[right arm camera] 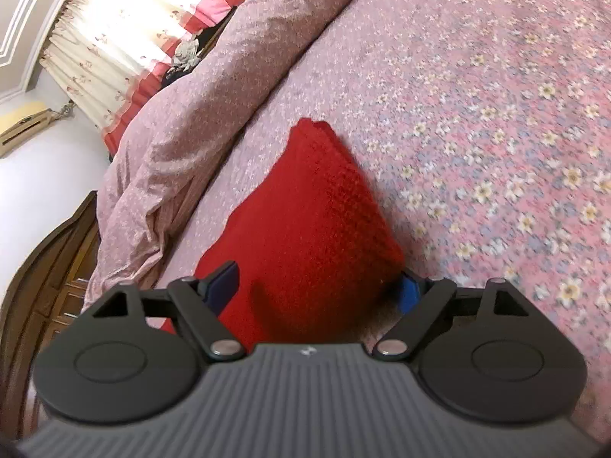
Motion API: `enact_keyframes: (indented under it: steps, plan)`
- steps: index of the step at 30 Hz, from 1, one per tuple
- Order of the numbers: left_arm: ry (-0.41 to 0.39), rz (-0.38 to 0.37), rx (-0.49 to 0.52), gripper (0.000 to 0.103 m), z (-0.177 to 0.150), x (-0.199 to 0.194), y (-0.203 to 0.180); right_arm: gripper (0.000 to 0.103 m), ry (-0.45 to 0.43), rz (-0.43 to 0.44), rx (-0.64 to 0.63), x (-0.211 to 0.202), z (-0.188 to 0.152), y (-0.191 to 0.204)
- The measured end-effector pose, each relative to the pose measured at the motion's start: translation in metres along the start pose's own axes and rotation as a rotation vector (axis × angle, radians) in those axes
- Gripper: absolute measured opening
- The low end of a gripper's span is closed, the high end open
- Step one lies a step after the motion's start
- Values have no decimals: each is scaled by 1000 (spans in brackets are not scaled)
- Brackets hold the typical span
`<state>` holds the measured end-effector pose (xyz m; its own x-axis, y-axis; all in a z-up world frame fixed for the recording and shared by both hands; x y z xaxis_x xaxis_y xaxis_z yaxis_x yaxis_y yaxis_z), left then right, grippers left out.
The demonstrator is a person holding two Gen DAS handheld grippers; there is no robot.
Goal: Fold small clothes
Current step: 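Grasp one end of the folded cardigan with the right gripper and lift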
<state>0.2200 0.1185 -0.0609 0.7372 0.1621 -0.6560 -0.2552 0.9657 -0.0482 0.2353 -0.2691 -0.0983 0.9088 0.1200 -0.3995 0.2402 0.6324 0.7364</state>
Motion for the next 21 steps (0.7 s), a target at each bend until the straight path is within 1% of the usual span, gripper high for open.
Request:
enact_keyframes:
  steps: [8,15,16,17,18,20,21]
  plan:
    - [6,10,9,69,1,8,-2,85,-64,1,-87,16,-1,5]
    - [10,8,7,69,0,11,-2,84,-59,19,-86,22,3,7]
    - [10,8,6,69,0,11,-1,83,-59,20,-79,22,3,6]
    - [10,7,5,69,0,11,-1,75,-60,21,-67,21,4,5]
    - [10,6,4,69,0,11,-1,71,-63,17,-47,19,6,3]
    - [13,5,2,69,0,10,-1,57,-64,34,30,17,9,-5]
    - [13,4,1,69,0,10,-1,54,-59,47,75,17,10,-8]
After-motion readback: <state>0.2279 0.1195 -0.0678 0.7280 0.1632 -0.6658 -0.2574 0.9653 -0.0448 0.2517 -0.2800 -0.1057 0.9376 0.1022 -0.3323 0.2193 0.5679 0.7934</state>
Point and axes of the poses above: each gripper's, at about its wrist camera, not at the fingertips, and x roughly the way its jaws point, y to its left, z to its top, the point moved 8 cm from there along x, roughly the way its jaws point, and after that the axes turned 8 degrees about -y, right-handed, at the moved point
